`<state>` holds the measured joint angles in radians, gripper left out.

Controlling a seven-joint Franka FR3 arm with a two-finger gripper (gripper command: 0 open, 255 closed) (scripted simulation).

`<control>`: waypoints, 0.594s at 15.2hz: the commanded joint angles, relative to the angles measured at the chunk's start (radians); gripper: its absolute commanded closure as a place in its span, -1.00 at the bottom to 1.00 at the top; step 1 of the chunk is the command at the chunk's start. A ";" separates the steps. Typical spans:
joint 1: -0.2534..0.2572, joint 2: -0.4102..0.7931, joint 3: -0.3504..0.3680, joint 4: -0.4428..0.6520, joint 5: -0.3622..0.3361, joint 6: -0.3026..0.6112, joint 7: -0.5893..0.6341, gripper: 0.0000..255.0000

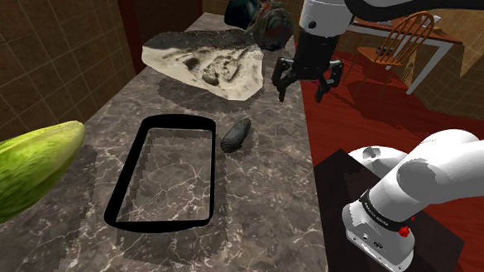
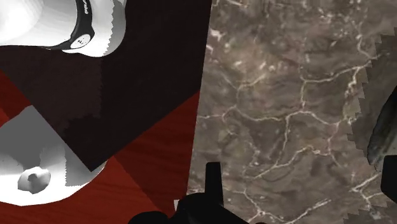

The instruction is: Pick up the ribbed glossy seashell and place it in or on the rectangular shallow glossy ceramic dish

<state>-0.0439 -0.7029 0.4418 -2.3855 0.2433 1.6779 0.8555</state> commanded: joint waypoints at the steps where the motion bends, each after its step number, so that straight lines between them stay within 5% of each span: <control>1: -0.016 0.046 0.053 0.023 0.025 0.032 0.091 -1.00; 9: -0.121 0.312 0.288 0.154 0.030 0.201 0.458 -1.00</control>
<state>-0.1525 -0.4228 0.6990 -2.2475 0.2759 1.8581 1.2586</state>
